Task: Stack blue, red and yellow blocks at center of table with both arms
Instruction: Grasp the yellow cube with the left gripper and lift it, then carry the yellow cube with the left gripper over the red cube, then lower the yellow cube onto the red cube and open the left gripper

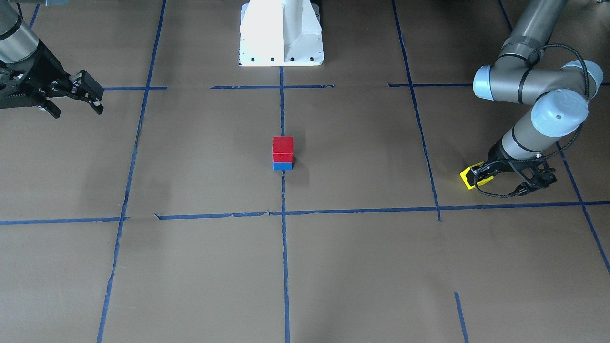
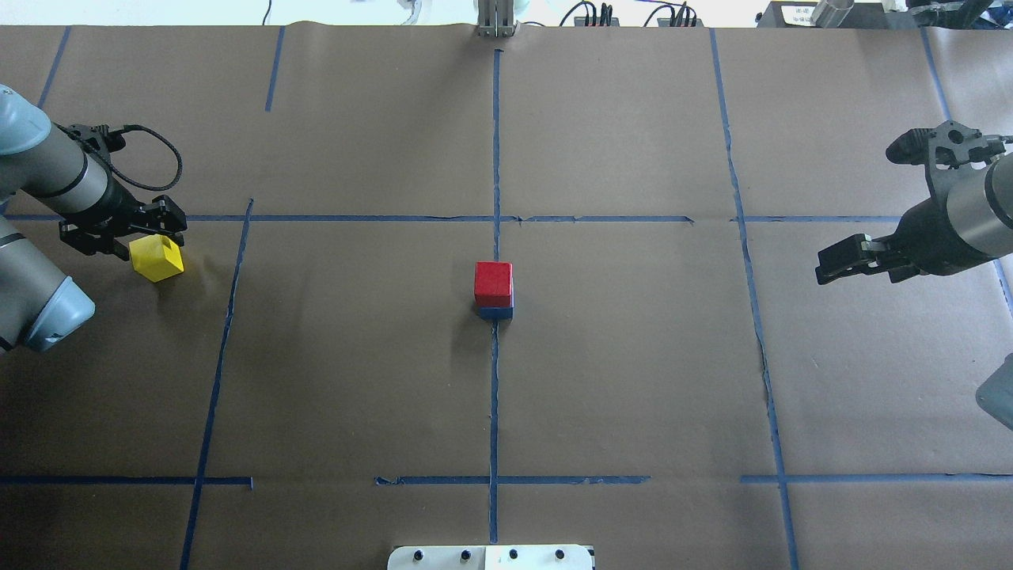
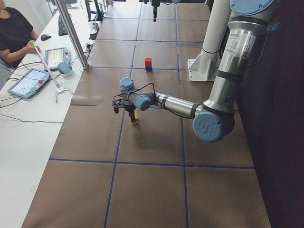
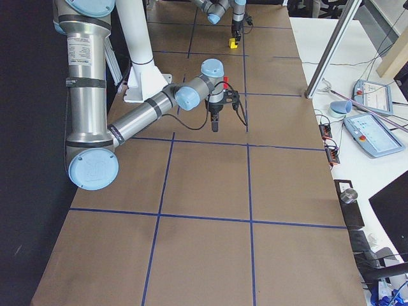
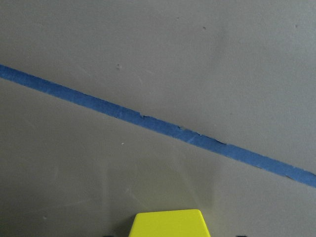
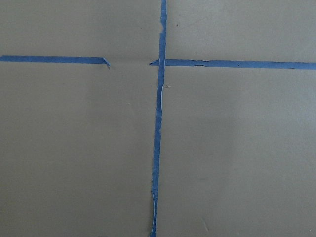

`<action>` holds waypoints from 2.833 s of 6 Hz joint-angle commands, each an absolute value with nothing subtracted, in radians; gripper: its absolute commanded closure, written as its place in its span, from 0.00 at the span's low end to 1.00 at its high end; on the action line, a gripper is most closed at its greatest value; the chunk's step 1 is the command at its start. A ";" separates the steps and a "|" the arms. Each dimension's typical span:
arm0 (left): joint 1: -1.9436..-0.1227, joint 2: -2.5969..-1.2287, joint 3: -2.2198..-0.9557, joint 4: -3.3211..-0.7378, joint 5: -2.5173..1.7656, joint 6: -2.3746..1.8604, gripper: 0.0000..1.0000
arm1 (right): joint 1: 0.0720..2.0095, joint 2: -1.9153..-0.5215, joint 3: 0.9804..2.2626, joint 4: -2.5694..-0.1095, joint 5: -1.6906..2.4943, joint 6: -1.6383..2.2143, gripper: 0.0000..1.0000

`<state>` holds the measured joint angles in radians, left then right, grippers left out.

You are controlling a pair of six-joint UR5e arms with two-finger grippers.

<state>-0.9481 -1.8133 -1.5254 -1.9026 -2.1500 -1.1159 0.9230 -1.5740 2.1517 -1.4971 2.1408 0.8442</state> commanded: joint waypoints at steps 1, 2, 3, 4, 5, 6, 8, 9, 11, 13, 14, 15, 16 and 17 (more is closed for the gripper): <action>-0.948 -1.827 -1.653 -1.881 -2.172 -1.120 1.00 | 0.923 -1.566 2.170 -1.497 2.144 0.848 0.00; -0.945 -1.863 -1.769 -1.794 -2.209 -1.121 1.00 | 0.928 -1.572 2.207 -1.499 2.146 0.850 0.00; -0.854 -1.990 -1.840 -1.688 -2.207 -1.123 1.00 | 0.927 -1.577 2.206 -1.499 2.146 0.850 0.00; -0.789 -2.151 -1.857 -1.534 -2.197 -1.123 1.00 | 0.928 -1.578 2.206 -1.499 2.146 0.850 0.00; -0.744 -2.230 -1.862 -1.478 -2.189 -1.121 1.00 | 0.928 -1.580 2.200 -1.500 2.146 0.850 0.00; -0.654 -2.323 -1.820 -1.465 -2.089 -1.121 1.00 | 0.928 -1.580 2.200 -1.500 2.146 0.850 0.00; -0.603 -2.477 -1.634 -1.428 -2.000 -1.123 1.00 | 0.925 -1.577 2.192 -1.500 2.146 0.848 0.00; -0.589 -2.518 -1.562 -1.428 -1.968 -1.121 1.00 | 0.925 -1.575 2.192 -1.500 2.146 0.848 0.00; -0.560 -2.537 -1.522 -1.431 -1.913 -1.121 1.00 | 0.923 -1.569 2.186 -1.500 2.146 0.848 0.00; -0.560 -2.533 -1.519 -1.433 -1.913 -1.120 1.00 | 0.923 -1.568 2.183 -1.500 2.146 0.848 0.00; -0.560 -2.533 -1.516 -1.437 -1.913 -1.120 0.99 | 0.923 -1.568 2.183 -1.500 2.145 0.848 0.00; -0.560 -2.534 -1.516 -1.440 -1.913 -1.120 0.93 | 0.923 -1.566 2.183 -1.500 2.146 0.848 0.00; -0.560 -2.534 -1.516 -1.440 -1.913 -1.120 0.74 | 0.923 -1.566 2.183 -1.500 2.146 0.848 0.00; -0.558 -2.533 -1.514 -1.440 -1.911 -1.120 0.22 | 0.923 -1.566 2.183 -1.500 2.146 0.848 0.00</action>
<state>-0.5592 -2.5336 -1.5151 -1.4401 -1.9124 -1.1198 0.9235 -1.5663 2.1829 -1.5003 2.1460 0.8483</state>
